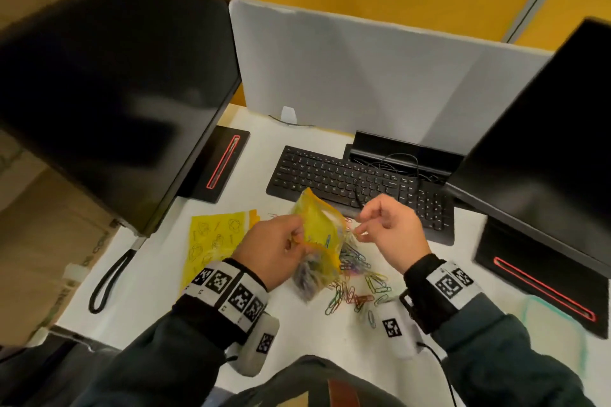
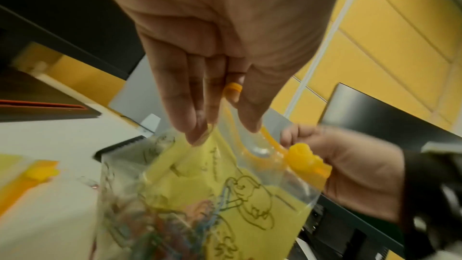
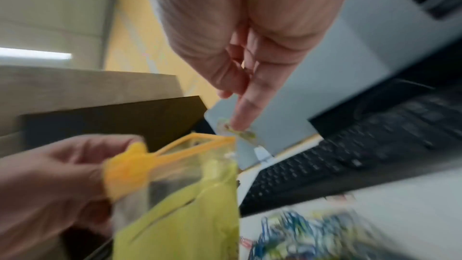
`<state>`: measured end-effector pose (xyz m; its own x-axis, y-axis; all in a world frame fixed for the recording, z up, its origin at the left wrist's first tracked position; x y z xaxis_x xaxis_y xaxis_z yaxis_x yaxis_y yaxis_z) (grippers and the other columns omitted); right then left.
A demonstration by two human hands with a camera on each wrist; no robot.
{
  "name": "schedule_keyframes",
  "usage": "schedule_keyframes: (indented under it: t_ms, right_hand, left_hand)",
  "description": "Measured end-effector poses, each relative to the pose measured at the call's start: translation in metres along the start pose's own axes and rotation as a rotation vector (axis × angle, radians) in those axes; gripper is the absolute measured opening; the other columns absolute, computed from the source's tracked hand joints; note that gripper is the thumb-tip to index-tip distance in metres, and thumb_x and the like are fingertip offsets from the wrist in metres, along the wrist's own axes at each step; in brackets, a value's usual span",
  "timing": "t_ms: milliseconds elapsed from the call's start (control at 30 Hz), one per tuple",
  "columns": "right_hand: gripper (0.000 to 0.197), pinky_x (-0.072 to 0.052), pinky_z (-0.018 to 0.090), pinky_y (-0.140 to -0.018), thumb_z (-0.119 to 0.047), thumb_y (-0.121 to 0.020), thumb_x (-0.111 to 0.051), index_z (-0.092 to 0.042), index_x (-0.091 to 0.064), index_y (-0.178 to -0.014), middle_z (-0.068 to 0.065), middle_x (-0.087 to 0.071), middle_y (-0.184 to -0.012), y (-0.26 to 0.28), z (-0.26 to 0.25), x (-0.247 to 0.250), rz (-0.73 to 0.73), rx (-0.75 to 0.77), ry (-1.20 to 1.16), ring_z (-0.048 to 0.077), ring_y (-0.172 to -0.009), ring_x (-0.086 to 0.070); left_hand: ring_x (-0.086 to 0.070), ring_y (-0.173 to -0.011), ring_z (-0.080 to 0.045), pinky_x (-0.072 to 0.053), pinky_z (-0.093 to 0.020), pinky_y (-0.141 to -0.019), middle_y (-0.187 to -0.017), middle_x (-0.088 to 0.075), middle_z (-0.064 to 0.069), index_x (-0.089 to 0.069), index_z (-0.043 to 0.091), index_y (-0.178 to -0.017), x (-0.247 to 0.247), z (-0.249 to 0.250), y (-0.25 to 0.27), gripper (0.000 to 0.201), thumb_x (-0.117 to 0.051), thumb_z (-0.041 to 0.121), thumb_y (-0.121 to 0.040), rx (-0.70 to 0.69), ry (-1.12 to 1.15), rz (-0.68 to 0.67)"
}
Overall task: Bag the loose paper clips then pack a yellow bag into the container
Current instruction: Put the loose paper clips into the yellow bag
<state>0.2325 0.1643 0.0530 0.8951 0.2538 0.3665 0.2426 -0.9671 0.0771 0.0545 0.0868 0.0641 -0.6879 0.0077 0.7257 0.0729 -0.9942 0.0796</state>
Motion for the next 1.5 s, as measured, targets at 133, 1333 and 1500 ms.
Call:
schedule_keyframes:
  t_ms: [133, 1333, 1500]
  right_hand:
    - [0.038, -0.058, 0.023, -0.054, 0.028, -0.075, -0.037, -0.004, -0.056, -0.071, 0.015, -0.063, -0.072, 0.004, 0.04, -0.003, 0.005, -0.303, -0.508, 0.014, -0.053, -0.065]
    - [0.008, -0.045, 0.016, -0.059, -0.01, -0.07, -0.076, -0.013, -0.069, -0.071, 0.002, -0.065, -0.066, 0.019, -0.032, -0.015, -0.085, 0.017, 0.32, 0.009, -0.059, -0.055]
    - [0.015, -0.05, 0.012, -0.063, -0.008, -0.075, -0.074, -0.012, -0.068, -0.087, 0.0, -0.067, -0.076, 0.023, -0.011, -0.003, 0.013, -0.068, 0.212, -0.003, -0.062, -0.059]
  left_hand:
    - [-0.06, -0.067, -0.02, -0.052, -0.039, -0.07, -0.097, -0.069, -0.006, -0.041, 0.028, -0.059, 0.008, -0.014, 0.002, 0.032, -0.069, 0.026, -0.073, 0.058, 0.018, 0.024]
    - [-0.061, -0.069, -0.021, -0.053, -0.041, -0.069, -0.101, -0.07, -0.011, -0.042, 0.032, -0.057, -0.015, 0.0, 0.006, 0.032, -0.072, 0.03, -0.069, 0.046, -0.008, -0.075]
    - [-0.062, -0.07, -0.021, -0.052, -0.039, -0.07, -0.099, -0.071, -0.011, -0.042, 0.03, -0.057, -0.012, 0.002, 0.006, 0.032, -0.07, 0.026, -0.071, 0.03, -0.022, -0.043]
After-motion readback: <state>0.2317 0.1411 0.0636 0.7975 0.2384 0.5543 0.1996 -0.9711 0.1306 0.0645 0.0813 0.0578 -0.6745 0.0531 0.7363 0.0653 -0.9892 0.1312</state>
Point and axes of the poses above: each hand's wrist, its own y-axis away from the middle knuckle, its own x-axis out of the back of the hand, z = x × y, the point moved 8 cm from there along -y, towards the middle knuckle
